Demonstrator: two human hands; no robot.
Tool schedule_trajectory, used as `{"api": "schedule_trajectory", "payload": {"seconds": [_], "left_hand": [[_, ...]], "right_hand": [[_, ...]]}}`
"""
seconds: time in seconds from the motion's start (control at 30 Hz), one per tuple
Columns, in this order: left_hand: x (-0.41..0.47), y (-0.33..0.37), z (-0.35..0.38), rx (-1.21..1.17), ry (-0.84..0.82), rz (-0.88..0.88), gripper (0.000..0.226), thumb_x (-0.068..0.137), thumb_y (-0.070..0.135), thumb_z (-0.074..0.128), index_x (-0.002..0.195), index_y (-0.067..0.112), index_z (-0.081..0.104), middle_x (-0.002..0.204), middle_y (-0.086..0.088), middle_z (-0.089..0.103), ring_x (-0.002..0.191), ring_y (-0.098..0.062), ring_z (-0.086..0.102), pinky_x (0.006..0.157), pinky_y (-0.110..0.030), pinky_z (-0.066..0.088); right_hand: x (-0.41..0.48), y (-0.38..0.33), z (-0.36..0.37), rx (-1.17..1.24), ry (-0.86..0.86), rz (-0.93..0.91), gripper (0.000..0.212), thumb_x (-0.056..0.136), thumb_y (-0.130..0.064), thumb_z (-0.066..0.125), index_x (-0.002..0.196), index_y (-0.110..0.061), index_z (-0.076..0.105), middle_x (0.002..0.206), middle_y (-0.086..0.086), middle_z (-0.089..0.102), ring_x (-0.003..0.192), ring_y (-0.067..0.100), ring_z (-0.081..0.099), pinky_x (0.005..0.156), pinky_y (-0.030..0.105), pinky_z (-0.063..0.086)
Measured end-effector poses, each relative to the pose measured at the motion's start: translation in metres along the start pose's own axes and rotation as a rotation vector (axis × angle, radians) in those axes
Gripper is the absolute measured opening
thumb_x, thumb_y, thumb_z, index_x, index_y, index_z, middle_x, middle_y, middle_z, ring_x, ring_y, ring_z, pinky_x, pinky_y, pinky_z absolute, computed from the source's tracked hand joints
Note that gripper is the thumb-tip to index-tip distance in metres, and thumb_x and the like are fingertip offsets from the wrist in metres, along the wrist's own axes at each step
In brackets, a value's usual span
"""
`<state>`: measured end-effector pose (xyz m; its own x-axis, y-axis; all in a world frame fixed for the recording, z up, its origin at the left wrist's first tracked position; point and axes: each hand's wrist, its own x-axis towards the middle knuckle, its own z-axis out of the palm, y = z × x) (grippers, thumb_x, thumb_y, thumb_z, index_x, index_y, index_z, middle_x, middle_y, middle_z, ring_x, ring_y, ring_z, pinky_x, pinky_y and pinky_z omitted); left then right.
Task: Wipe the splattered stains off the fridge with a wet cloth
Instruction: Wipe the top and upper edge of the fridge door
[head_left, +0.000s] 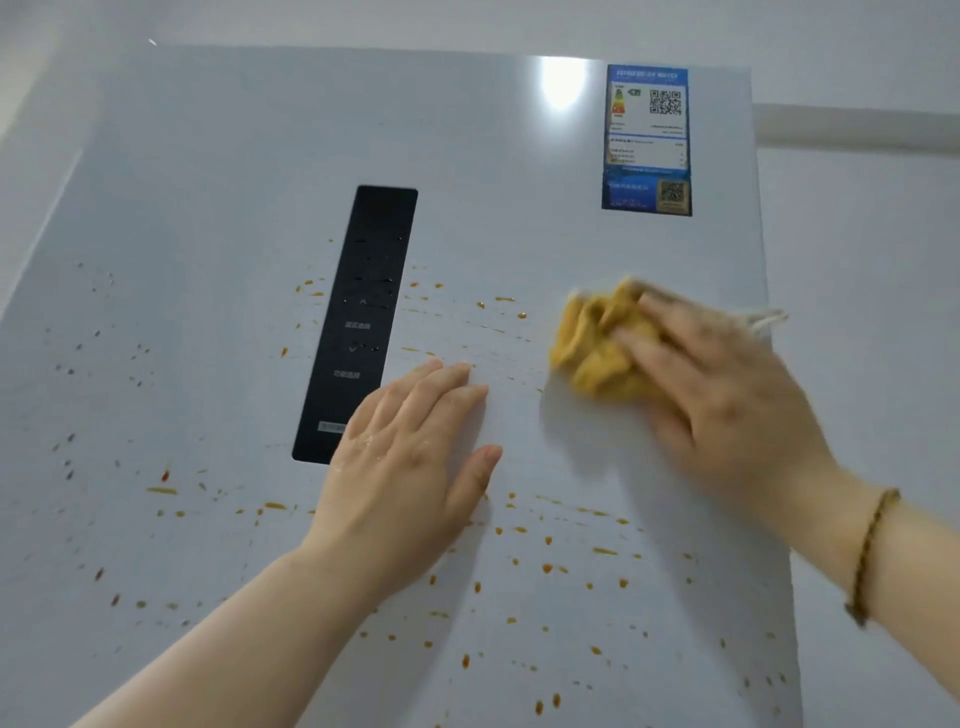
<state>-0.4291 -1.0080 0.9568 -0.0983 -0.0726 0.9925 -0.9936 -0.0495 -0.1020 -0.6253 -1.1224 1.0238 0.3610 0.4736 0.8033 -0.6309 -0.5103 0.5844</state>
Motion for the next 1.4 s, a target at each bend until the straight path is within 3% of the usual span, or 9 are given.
{"api": "schedule_trajectory", "payload": {"seconds": [0.17,0.4,0.5,0.7,0.93,1.03,1.17,1.3,1.4], "left_hand": [[0.004,-0.005,-0.012,-0.088,-0.073,0.044,0.046,0.087,0.043,0.035,0.114,0.016,0.062,0.124,-0.002,0.059,0.118,-0.009,0.033,0.097,-0.018,0.017],[0.002,-0.014,-0.018,-0.199,-0.098,0.087,0.055,0.085,0.049,0.028,0.120,0.020,0.058,0.127,0.013,0.046,0.124,0.002,0.021,0.098,-0.006,0.003],[-0.001,-0.020,-0.025,-0.241,-0.082,0.063,0.053,0.086,0.049,0.030,0.121,0.019,0.055,0.127,0.011,0.046,0.121,-0.002,0.029,0.099,-0.009,0.011],[-0.013,-0.061,-0.045,-0.150,0.065,-0.139,0.062,0.081,0.051,0.027,0.124,0.016,0.054,0.129,0.013,0.039,0.120,-0.006,0.029,0.096,-0.007,0.006],[-0.031,-0.112,-0.056,-0.030,-0.014,-0.413,0.074,0.077,0.055,0.023,0.139,0.017,0.036,0.148,0.005,0.027,0.137,-0.017,0.020,0.111,-0.029,0.011],[-0.031,-0.124,-0.058,0.017,-0.041,-0.371,0.087,0.070,0.063,0.013,0.140,0.017,0.033,0.149,0.005,0.027,0.137,-0.015,0.018,0.109,-0.022,0.004],[-0.033,-0.129,-0.059,0.033,-0.028,-0.321,0.088,0.069,0.062,0.011,0.140,0.017,0.035,0.148,0.004,0.030,0.135,-0.012,0.018,0.103,-0.015,-0.002],[-0.034,-0.132,-0.059,0.041,-0.023,-0.300,0.087,0.069,0.063,0.011,0.139,0.018,0.036,0.146,0.005,0.032,0.131,-0.007,0.016,0.104,-0.019,0.003],[-0.032,-0.135,-0.059,0.037,-0.030,-0.305,0.088,0.068,0.064,0.011,0.139,0.019,0.037,0.145,0.006,0.033,0.127,-0.005,0.014,0.106,-0.025,0.012]], "right_hand": [[0.031,-0.014,0.010,-0.023,0.056,0.468,0.048,0.080,-0.022,0.041,0.123,-0.007,0.055,0.131,0.025,0.049,0.116,0.047,0.048,0.094,0.060,0.036],[-0.014,-0.053,0.007,0.017,0.003,0.057,0.043,0.081,-0.023,0.041,0.124,-0.022,0.043,0.128,0.016,0.054,0.116,0.030,0.041,0.096,0.048,0.034],[0.008,-0.029,0.005,-0.031,-0.015,0.025,0.044,0.079,-0.022,0.040,0.122,-0.018,0.044,0.125,0.021,0.056,0.113,0.034,0.049,0.094,0.046,0.035],[0.055,-0.046,0.015,-0.008,0.063,0.605,0.048,0.080,-0.016,0.045,0.127,-0.008,0.052,0.138,0.024,0.042,0.122,0.046,0.041,0.099,0.057,0.031],[0.031,-0.070,0.024,-0.004,-0.031,0.009,0.043,0.080,-0.022,0.038,0.122,-0.019,0.044,0.126,0.020,0.056,0.113,0.033,0.044,0.095,0.048,0.033],[0.066,-0.048,0.021,-0.037,-0.035,0.190,0.048,0.079,-0.022,0.037,0.123,-0.010,0.051,0.130,0.024,0.051,0.113,0.044,0.050,0.094,0.056,0.040],[0.091,-0.070,0.027,-0.006,-0.023,0.582,0.045,0.087,-0.014,0.044,0.132,-0.009,0.047,0.143,0.020,0.036,0.129,0.042,0.034,0.106,0.053,0.025],[0.070,-0.111,0.040,-0.012,0.023,0.330,0.046,0.083,-0.021,0.036,0.124,-0.010,0.053,0.130,0.023,0.050,0.117,0.042,0.047,0.096,0.056,0.036],[0.053,-0.122,0.041,0.033,-0.018,0.089,0.042,0.082,-0.023,0.037,0.123,-0.019,0.047,0.125,0.018,0.056,0.113,0.032,0.042,0.097,0.048,0.035]]}}
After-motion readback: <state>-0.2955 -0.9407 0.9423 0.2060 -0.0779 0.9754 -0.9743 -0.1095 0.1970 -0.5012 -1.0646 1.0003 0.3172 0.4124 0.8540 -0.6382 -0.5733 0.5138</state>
